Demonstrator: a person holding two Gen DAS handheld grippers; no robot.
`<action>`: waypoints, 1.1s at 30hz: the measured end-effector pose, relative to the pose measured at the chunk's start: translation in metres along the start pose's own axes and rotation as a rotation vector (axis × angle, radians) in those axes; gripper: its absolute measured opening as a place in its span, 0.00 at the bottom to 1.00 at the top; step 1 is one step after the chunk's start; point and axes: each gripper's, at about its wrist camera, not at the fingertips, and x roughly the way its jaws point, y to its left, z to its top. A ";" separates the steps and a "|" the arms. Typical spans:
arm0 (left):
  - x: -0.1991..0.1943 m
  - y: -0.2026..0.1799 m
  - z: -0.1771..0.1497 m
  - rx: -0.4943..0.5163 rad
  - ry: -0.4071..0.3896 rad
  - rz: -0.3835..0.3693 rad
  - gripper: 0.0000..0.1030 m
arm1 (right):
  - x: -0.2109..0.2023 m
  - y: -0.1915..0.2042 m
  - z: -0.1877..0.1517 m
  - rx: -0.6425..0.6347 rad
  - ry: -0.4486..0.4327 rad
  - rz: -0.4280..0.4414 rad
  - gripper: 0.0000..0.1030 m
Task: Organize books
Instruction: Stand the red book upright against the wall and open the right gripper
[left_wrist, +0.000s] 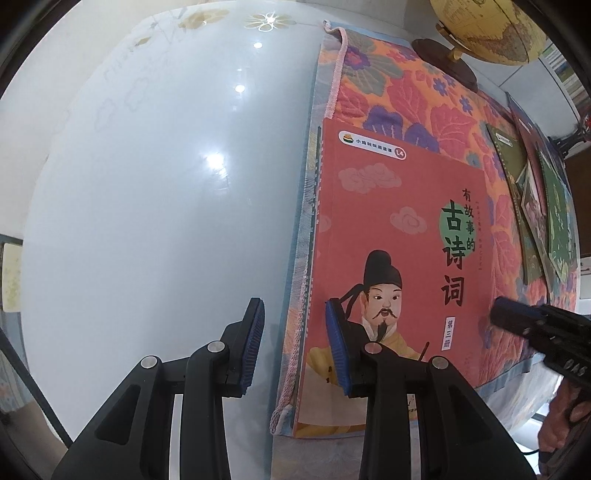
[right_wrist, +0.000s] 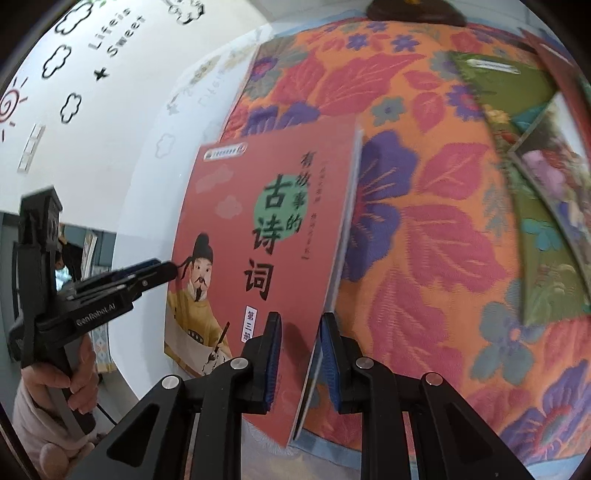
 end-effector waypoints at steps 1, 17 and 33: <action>0.001 -0.001 0.001 -0.002 0.000 0.002 0.31 | -0.004 -0.002 0.000 0.005 -0.010 -0.006 0.20; 0.006 -0.015 0.003 0.036 0.007 0.033 0.32 | 0.015 -0.008 -0.002 0.048 0.044 0.036 0.20; 0.007 -0.038 0.002 0.036 0.004 0.066 0.34 | -0.014 -0.035 -0.013 0.101 -0.015 0.034 0.20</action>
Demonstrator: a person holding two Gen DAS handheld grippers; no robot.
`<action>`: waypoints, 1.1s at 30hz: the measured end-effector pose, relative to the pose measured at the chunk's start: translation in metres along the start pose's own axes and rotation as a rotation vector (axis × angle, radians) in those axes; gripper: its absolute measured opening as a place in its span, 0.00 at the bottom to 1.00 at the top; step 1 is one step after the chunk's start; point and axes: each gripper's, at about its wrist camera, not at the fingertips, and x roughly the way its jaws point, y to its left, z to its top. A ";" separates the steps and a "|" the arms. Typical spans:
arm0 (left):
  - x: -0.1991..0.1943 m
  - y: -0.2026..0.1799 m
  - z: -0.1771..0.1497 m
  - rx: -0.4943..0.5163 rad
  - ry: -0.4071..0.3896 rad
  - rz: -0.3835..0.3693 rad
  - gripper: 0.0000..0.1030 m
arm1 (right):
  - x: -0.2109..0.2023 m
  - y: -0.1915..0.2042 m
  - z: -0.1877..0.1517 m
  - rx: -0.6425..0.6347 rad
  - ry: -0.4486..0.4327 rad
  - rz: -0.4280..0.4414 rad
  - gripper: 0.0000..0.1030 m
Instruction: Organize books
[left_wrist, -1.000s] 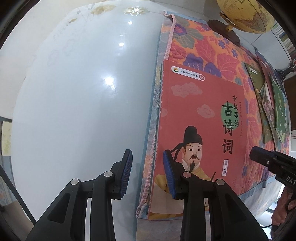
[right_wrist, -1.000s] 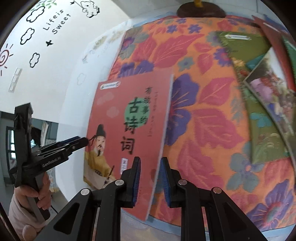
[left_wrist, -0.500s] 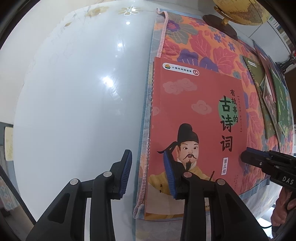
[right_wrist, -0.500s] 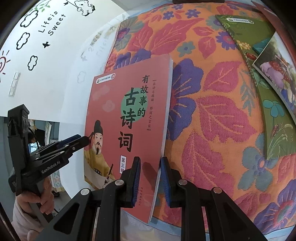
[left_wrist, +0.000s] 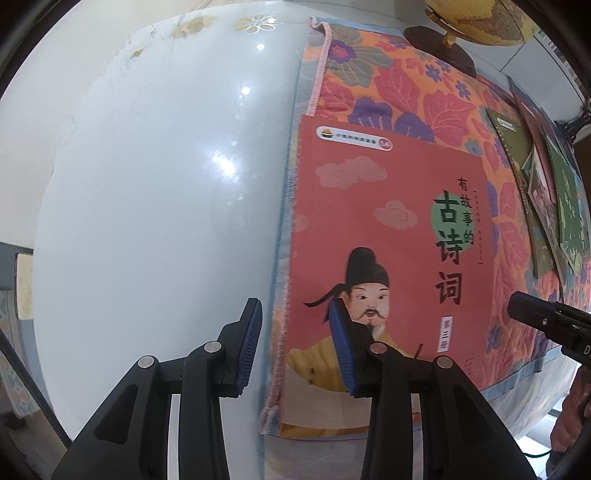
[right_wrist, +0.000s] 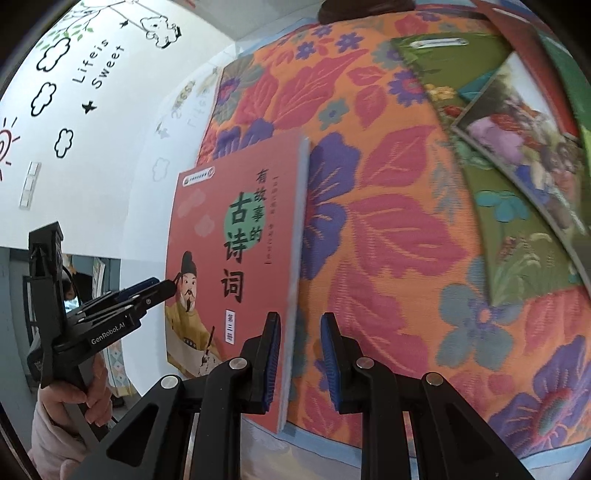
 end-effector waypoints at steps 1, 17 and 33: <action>-0.002 -0.006 0.000 0.000 -0.002 -0.003 0.34 | -0.003 -0.002 0.000 0.000 -0.003 -0.004 0.20; -0.042 -0.094 0.000 0.114 -0.127 0.097 0.34 | -0.058 -0.041 -0.013 0.000 -0.055 -0.045 0.20; -0.066 -0.191 -0.006 0.204 -0.226 0.110 0.35 | -0.112 -0.105 -0.023 0.008 -0.092 -0.067 0.20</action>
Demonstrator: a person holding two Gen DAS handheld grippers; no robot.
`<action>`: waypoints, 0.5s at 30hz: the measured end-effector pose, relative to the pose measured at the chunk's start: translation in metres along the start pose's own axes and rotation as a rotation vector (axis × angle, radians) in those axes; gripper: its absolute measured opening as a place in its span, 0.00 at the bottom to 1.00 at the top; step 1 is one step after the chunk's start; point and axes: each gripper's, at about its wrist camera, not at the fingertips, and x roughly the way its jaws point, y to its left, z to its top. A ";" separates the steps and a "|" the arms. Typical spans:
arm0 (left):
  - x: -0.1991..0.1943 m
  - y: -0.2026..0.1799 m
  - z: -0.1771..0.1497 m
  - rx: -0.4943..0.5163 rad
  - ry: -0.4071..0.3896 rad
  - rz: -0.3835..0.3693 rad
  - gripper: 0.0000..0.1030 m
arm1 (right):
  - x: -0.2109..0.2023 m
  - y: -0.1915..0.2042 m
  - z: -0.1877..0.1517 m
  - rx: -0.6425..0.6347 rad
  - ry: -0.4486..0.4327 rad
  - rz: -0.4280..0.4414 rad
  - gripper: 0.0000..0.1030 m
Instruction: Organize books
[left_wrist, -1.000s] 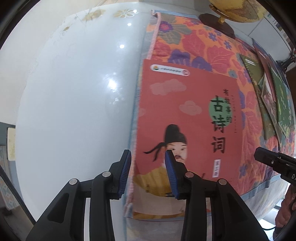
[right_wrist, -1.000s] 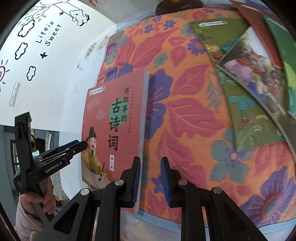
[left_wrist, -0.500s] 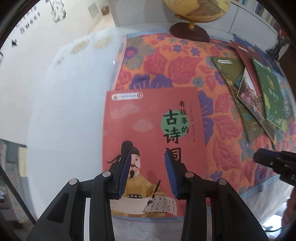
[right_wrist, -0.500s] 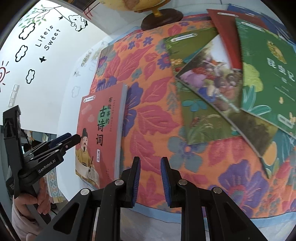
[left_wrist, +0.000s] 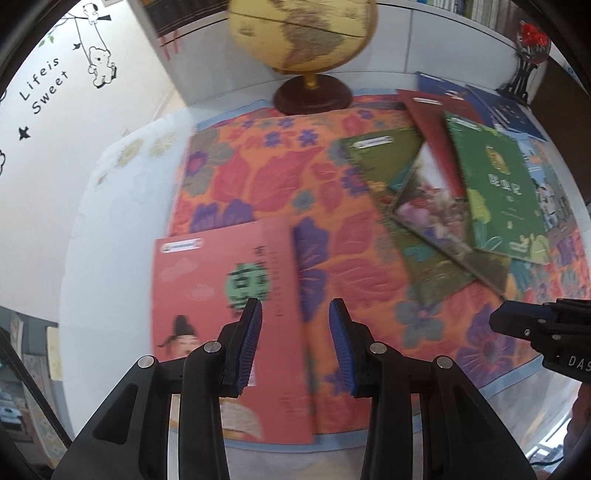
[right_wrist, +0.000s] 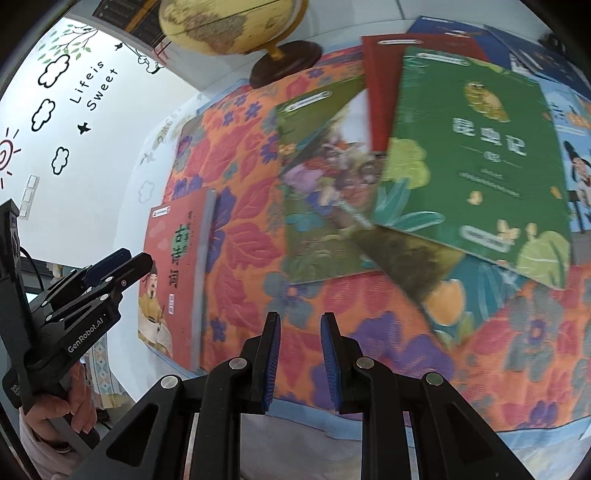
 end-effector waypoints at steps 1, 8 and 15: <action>0.001 -0.006 0.000 -0.002 0.001 -0.006 0.35 | -0.003 -0.004 0.000 0.003 -0.002 -0.002 0.20; 0.009 -0.053 0.010 -0.003 0.018 -0.046 0.34 | -0.033 -0.058 -0.004 0.056 -0.031 -0.015 0.20; 0.024 -0.097 0.028 0.012 0.040 -0.103 0.35 | -0.053 -0.106 0.001 0.110 -0.061 -0.007 0.21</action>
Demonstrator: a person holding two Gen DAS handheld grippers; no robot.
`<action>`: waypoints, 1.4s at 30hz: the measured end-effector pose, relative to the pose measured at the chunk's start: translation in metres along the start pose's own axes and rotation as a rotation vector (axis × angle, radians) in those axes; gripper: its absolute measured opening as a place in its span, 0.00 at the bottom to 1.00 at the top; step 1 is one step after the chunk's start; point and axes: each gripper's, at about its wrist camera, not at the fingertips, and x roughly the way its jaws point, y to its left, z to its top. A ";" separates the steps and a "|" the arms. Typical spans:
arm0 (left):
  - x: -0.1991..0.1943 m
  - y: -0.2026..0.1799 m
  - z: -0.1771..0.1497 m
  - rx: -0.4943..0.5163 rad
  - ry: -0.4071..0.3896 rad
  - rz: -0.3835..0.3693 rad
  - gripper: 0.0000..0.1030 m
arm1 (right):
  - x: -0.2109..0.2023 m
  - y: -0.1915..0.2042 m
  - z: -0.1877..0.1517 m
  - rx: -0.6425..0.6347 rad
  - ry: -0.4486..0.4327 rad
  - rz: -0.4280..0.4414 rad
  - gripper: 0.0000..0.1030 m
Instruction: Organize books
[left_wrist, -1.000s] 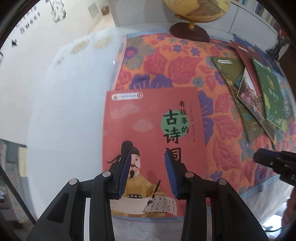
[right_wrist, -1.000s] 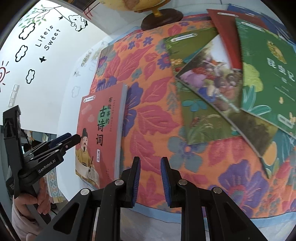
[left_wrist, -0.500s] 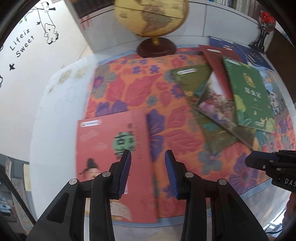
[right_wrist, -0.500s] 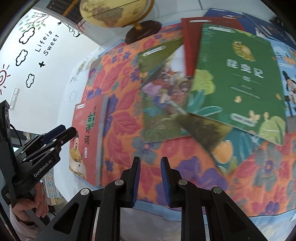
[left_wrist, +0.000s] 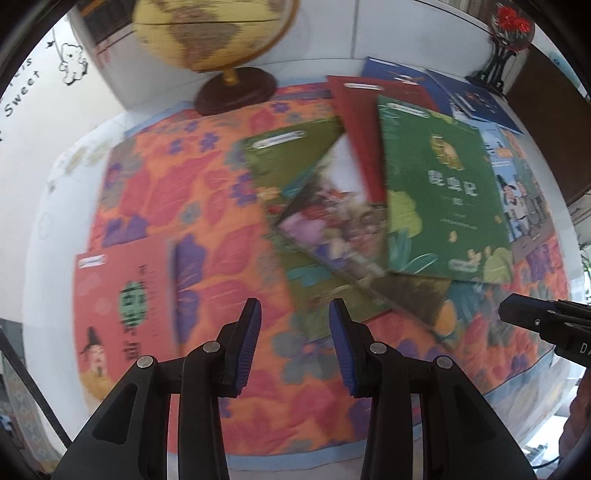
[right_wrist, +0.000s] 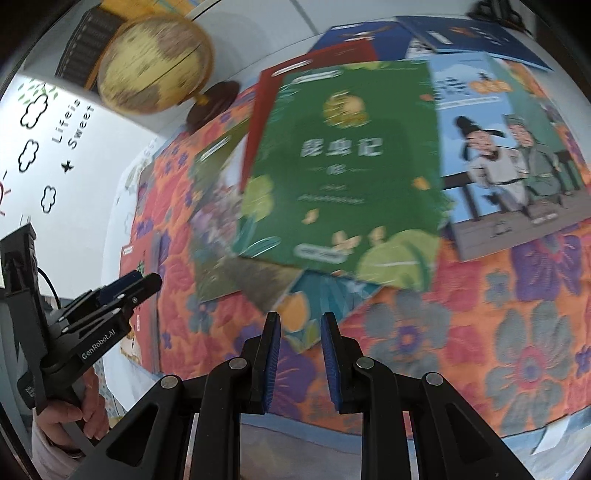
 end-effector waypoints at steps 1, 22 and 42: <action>0.003 -0.006 0.004 0.002 0.001 -0.010 0.35 | -0.002 -0.007 0.003 0.006 -0.005 0.002 0.21; 0.062 -0.062 0.058 -0.076 -0.032 -0.150 0.49 | -0.010 -0.069 0.070 0.174 -0.216 0.029 0.24; 0.059 -0.057 0.050 -0.003 -0.030 -0.256 0.55 | 0.009 -0.073 0.080 0.178 -0.188 0.066 0.31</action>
